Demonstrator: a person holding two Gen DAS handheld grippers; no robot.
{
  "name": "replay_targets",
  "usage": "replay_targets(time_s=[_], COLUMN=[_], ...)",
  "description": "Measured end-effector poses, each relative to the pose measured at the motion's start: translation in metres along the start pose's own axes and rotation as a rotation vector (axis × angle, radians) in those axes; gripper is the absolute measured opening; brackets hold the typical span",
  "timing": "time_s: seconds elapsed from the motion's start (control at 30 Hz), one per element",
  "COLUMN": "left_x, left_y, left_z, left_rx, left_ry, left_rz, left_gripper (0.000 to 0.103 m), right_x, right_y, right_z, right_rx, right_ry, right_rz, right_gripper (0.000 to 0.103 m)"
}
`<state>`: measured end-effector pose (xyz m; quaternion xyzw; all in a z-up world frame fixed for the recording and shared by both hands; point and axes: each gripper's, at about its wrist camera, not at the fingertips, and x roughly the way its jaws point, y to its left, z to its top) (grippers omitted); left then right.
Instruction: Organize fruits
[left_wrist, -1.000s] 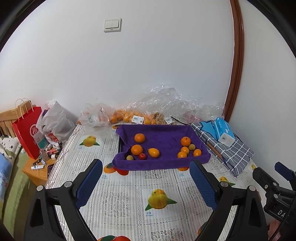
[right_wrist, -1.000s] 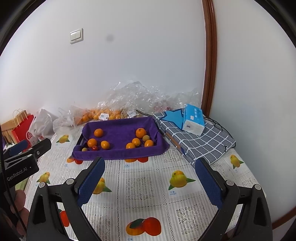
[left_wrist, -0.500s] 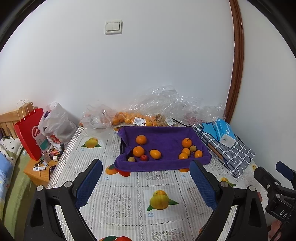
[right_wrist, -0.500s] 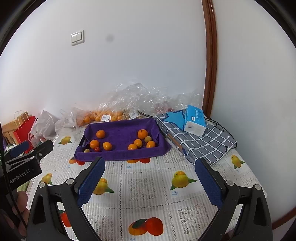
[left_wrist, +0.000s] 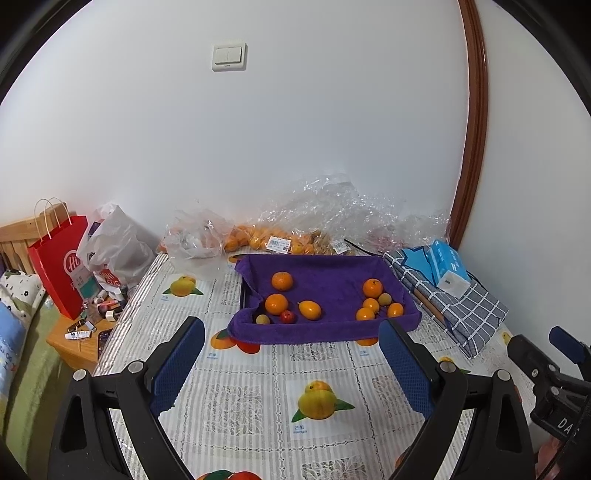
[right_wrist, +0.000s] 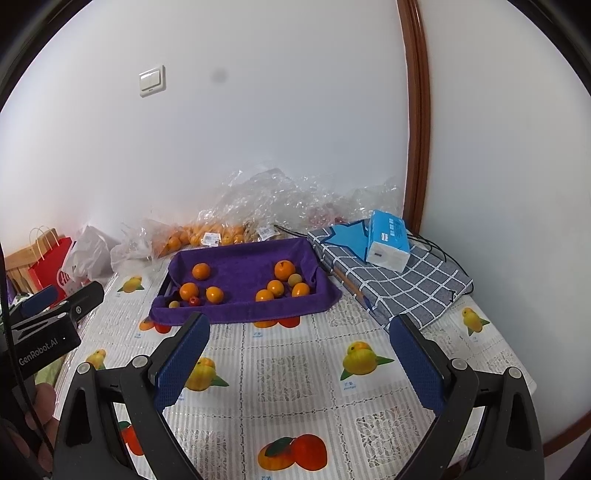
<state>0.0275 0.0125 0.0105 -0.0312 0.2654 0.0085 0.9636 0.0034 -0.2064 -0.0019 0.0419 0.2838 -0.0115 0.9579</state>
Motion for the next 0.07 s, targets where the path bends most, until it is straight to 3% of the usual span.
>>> replay_targets(time_s=[0.07], left_x=[0.0009], left_y=[-0.0002], left_z=[0.0000], left_rx=[-0.004], left_ry=[0.003], left_rz=[-0.001], left_gripper=[0.095], right_x=[0.0002], right_y=[0.0008], right_z=[-0.0002], right_rx=[0.002], right_ry=[0.001], right_rz=[-0.006], right_gripper=[0.097])
